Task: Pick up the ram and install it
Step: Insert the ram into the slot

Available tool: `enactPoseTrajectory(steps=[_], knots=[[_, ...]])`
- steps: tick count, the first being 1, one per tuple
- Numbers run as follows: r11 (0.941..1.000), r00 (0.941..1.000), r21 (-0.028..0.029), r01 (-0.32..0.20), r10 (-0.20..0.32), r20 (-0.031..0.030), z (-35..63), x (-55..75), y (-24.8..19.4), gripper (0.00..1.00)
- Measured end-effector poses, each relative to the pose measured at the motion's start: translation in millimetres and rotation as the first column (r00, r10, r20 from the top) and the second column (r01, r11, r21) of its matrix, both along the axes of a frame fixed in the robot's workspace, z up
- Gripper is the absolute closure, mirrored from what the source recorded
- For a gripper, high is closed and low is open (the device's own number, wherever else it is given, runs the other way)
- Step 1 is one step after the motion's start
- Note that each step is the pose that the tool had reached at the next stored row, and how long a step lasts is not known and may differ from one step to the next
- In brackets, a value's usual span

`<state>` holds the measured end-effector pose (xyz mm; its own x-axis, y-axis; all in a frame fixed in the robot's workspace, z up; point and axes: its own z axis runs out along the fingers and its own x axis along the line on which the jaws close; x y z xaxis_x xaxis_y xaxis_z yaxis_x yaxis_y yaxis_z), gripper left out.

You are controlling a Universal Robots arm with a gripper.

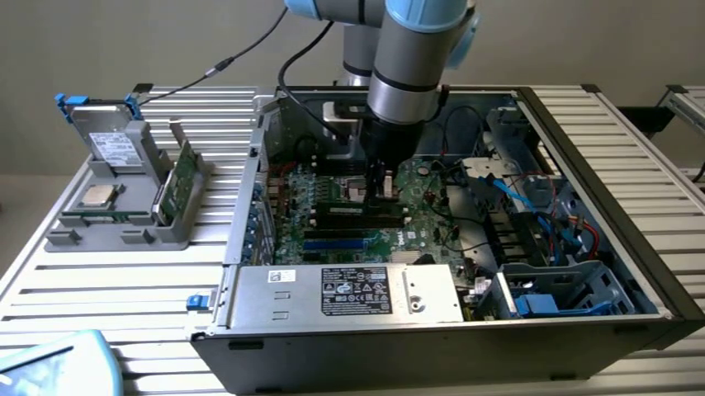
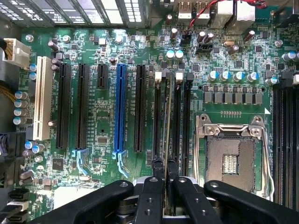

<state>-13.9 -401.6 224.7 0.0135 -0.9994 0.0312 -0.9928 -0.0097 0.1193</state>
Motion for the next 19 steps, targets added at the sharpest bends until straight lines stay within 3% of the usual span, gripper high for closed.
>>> enactPoseTrajectory(steps=[2, 6, 8, 9, 11, 12, 19], knots=[[1.0, 1.0, -0.0085, 0.003, -0.003, 0.0018, -0.1, -0.3, 0.0, 0.86], [0.9991, 1.0, -0.0426, 0.003, -0.002, 0.0075, -0.3, -0.6, 1.6, 0.86], [0.9988, 0.9999, -0.0491, 0.003, -0.002, 0.0114, -0.3, -0.6, 3.6, 0.86], [0.9986, 0.9999, -0.052, 0.003, -0.002, 0.0167, -0.4, -0.6, 5.2, 0.86], [0.9982, 0.9993, -0.0606, 0.004, -0.002, 0.0368, -0.5, -1.2, 9.0, 0.86], [0.9979, 0.9991, -0.0647, 0.005, -0.002, 0.0432, -0.5, -2.1, 9.8, 0.86], [0.9972, 0.999, -0.0742, -0.004, 0.007, 0.045, -0.6, -6.2, 10.1, 0.86]])
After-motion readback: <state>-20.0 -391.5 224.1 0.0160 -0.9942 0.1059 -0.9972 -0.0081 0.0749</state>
